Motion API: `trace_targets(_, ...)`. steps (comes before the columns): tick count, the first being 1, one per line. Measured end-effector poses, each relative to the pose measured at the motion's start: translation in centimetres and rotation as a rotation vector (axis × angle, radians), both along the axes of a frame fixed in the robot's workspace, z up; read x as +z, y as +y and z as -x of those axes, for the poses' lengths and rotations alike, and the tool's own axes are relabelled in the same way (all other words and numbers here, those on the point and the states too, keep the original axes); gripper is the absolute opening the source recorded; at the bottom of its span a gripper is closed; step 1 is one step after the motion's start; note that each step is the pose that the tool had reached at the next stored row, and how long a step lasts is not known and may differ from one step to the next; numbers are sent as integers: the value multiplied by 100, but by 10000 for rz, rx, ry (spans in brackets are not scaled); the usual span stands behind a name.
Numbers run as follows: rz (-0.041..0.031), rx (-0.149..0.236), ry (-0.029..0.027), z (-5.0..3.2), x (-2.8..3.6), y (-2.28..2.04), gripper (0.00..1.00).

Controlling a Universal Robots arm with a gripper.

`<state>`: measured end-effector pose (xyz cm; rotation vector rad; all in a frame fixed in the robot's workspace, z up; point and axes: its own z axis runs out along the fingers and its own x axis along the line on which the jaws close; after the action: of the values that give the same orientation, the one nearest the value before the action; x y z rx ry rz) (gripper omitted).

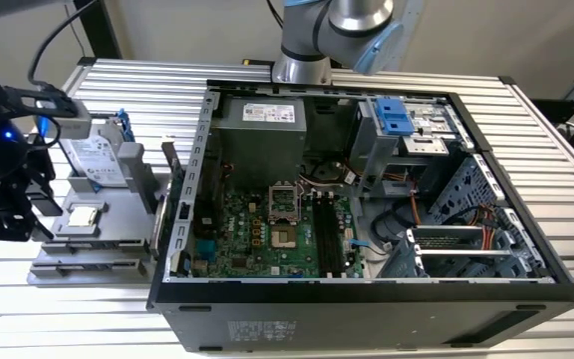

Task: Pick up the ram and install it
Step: 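Pick up the ram and move it above insertion slot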

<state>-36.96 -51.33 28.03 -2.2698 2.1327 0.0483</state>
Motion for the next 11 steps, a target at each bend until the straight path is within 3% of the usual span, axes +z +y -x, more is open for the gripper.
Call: trace_targets(11, -1, 2, -1, -12, -133, -29, 100)
